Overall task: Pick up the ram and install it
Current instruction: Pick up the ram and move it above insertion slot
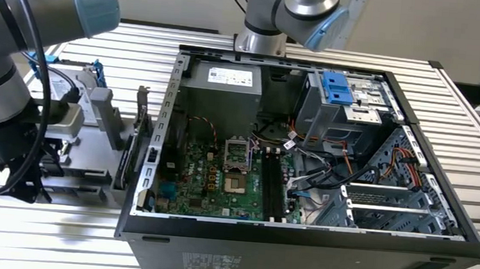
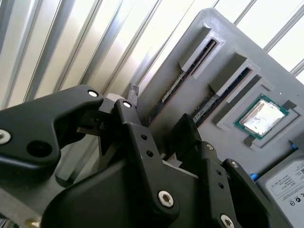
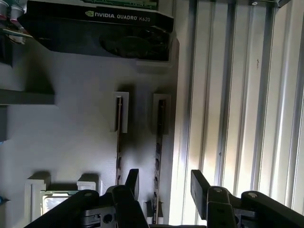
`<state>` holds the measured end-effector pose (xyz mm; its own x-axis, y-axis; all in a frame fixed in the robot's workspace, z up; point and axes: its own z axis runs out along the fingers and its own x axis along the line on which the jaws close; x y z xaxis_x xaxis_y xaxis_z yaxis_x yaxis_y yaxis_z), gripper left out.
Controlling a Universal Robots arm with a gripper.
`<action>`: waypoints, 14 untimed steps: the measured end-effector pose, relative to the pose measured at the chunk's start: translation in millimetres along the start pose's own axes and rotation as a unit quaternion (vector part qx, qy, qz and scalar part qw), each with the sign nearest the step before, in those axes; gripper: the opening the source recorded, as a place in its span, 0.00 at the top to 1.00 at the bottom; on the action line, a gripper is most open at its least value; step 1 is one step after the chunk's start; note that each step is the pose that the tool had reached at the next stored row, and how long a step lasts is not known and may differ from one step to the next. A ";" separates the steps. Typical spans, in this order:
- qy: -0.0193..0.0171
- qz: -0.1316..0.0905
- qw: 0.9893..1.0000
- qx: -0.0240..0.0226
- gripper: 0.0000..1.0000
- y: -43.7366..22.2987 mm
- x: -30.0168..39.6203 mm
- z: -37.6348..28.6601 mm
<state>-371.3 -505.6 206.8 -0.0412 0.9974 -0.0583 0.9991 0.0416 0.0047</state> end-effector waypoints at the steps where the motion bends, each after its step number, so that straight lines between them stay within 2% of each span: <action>1: 0.000 0.000 1.000 0.000 0.00 0.0 0.1 0.7; 14: 0.002 -0.003 1.000 0.000 0.00 -0.1 0.6 10.3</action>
<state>-371.3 -505.6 196.5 -0.0463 0.9974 -0.0551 0.9989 0.0466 0.0046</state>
